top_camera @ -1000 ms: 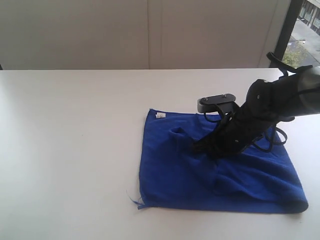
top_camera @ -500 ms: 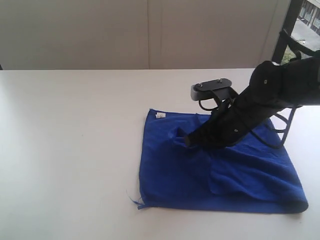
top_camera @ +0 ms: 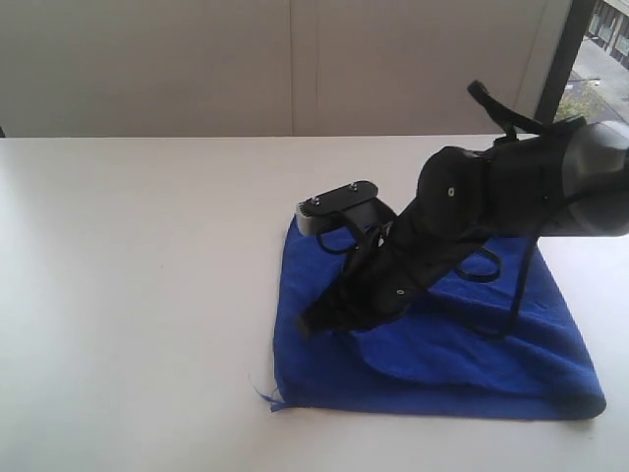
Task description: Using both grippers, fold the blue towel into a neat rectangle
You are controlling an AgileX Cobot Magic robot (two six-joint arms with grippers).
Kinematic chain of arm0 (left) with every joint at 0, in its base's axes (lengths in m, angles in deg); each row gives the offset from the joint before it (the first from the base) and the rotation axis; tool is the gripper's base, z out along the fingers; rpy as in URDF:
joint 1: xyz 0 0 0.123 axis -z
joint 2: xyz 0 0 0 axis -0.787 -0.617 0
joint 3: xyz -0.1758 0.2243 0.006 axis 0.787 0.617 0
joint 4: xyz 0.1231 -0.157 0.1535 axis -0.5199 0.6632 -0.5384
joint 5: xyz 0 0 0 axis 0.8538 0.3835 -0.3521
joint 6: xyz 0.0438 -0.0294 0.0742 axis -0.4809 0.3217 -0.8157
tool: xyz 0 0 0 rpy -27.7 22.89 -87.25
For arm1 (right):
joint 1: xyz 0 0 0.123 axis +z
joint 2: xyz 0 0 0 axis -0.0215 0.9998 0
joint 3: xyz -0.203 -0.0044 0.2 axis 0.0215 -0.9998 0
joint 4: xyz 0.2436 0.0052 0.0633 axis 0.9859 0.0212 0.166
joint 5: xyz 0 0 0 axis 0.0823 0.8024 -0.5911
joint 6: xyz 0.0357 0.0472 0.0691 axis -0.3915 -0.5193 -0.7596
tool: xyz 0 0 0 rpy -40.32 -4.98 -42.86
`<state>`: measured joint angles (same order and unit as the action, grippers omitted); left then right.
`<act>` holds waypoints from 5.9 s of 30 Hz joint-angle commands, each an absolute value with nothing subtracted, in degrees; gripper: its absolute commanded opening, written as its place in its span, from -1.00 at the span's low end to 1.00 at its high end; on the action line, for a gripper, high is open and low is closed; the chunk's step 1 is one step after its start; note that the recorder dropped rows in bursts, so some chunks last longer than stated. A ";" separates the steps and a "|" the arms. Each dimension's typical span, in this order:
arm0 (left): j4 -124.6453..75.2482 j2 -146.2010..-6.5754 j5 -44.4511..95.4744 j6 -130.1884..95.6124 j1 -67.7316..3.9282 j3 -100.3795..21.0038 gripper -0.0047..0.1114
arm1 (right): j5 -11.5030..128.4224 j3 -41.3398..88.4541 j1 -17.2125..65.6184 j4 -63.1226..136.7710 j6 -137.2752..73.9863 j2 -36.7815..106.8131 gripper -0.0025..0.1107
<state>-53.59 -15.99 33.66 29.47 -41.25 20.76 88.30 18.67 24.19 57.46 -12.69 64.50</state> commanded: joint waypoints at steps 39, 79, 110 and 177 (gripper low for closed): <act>-54.00 -16.21 33.28 29.78 -40.94 21.00 -0.92 | 84.63 18.62 34.75 64.12 -7.43 66.01 0.16; -53.22 -28.82 -3.40 25.71 -40.94 12.84 -0.92 | 90.59 4.36 12.86 24.81 -43.25 46.78 -0.96; -124.65 -122.55 16.20 71.65 -10.06 -63.76 -0.92 | 91.70 1.22 12.73 20.21 -49.01 46.78 -0.96; -36.37 -133.22 40.46 -44.26 -4.79 -74.38 -0.45 | 87.66 -2.12 10.72 20.22 -49.49 58.60 -0.96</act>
<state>-36.07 -133.04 40.93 -44.84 -4.57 -74.10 86.96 -1.91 11.06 20.65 -49.23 57.78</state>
